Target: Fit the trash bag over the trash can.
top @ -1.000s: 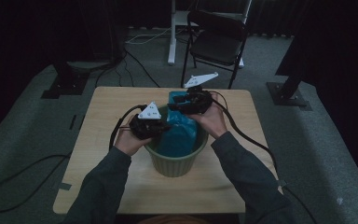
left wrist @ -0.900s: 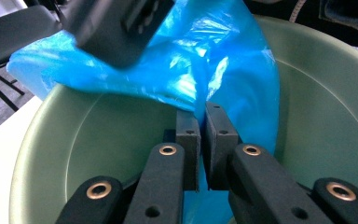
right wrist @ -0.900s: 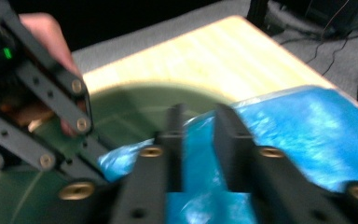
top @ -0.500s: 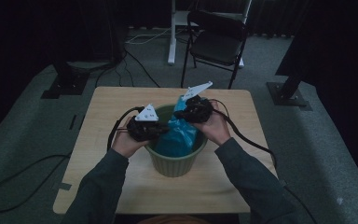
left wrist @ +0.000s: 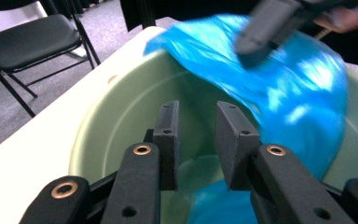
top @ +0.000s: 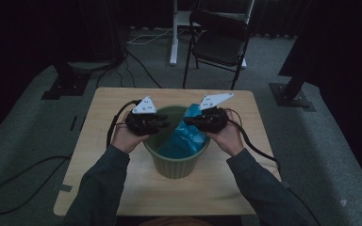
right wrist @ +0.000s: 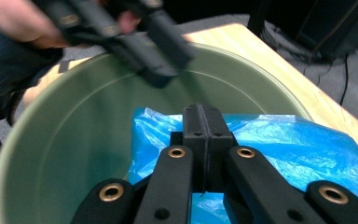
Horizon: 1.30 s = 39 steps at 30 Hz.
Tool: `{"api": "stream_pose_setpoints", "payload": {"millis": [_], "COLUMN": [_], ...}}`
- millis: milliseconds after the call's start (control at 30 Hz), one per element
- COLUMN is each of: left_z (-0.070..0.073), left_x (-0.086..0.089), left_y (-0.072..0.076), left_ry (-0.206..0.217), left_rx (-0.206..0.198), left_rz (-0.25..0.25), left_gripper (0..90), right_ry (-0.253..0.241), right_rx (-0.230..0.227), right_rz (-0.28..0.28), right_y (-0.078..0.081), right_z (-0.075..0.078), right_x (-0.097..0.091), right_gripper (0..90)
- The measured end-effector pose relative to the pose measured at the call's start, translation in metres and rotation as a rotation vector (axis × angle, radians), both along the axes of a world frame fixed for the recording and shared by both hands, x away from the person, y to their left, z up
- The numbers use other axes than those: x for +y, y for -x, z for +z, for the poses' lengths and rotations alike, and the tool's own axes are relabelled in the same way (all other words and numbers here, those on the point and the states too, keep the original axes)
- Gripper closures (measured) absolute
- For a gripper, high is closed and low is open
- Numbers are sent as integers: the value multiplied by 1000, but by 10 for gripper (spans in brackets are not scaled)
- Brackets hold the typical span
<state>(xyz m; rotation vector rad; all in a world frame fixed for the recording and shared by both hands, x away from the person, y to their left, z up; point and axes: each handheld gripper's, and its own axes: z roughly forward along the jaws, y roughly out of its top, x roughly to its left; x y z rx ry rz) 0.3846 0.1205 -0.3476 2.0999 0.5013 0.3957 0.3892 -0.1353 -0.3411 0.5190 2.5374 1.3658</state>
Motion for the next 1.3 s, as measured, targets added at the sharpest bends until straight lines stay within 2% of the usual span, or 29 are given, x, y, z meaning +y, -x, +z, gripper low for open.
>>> {"api": "stream_pose_setpoints", "payload": {"millis": [200,333,567,800,900,933,1033,1133,1300], "left_z": [8,10,10,5,4,4,4,4,2], "left_x": [-10,-18,-27,-37,-40,-41,-41,-40,-35], "left_y": [-7,-13,-18,-17,-17,-16,-14,-12,-12], "left_ry": [9,12,16,-20,-31,-39,-55,-71,-68], "left_rx": [1,16,58,98,101,91,72,50,34], "left_rz": [1,2,-18,-59,-76,-74,-66,-50,-23], "left_gripper": [688,679,654,625,670,758,898,900,900], "right_ry": [-12,-7,-12,-10,-11,-9,-5,5,22], "right_rx": [-52,-73,-90,-114,-115,-122,-129,-146,-169], "right_rz": [71,94,100,106,106,105,101,100,95], "right_y": [13,18,22,26,27,28,30,35,42], "right_z": [0,-2,-1,1,1,1,1,2,3], "right_x": [0,1,0,-2,-2,-2,-3,-6,-10], "right_gripper": [900,900,900,900,900,900,900,900,900]}}
